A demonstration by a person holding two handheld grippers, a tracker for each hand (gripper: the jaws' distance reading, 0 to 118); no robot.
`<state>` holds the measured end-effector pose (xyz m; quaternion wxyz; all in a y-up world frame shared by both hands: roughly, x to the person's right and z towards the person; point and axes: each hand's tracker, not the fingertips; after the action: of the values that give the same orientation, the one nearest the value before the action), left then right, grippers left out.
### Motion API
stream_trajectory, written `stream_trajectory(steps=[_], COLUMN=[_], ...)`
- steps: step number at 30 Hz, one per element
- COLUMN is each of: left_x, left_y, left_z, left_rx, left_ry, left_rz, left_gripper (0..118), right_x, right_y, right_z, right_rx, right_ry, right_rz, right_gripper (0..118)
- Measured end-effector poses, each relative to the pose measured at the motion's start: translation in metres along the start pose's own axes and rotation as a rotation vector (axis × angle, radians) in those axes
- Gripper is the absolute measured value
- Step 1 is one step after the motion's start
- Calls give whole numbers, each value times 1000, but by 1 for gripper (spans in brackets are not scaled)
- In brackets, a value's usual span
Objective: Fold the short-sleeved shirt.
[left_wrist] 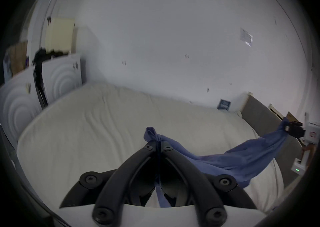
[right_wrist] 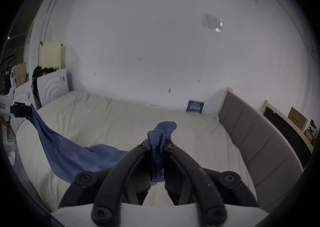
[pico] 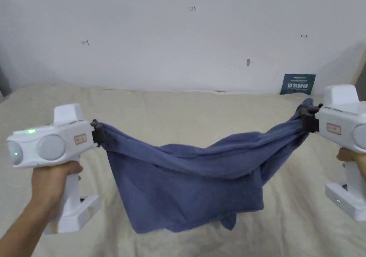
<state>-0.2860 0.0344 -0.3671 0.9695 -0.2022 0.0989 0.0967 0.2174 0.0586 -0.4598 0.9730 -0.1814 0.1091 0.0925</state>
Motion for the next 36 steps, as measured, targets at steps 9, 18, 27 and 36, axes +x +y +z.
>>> stream_trajectory(steps=[9,18,27,36], left_x=[14,18,-8,-46], left_y=[141,163,42,-116], left_z=[-20,-80,-129,-85], left_rx=[192,215,38,-197], left_ry=[86,174,202,191], left_rz=[-41,-38,-85,-95], left_gripper=[5,5,5,5], right_x=[8,-8,-32,-56], right_y=[91,99,-6,-146], right_z=[-18,-56,-97,-66], right_rx=[175,216,53,-153], right_ry=[-53,-86,-51,-26], right_rz=[-30,-5,-59,-150], right_gripper=[15,15,15,15])
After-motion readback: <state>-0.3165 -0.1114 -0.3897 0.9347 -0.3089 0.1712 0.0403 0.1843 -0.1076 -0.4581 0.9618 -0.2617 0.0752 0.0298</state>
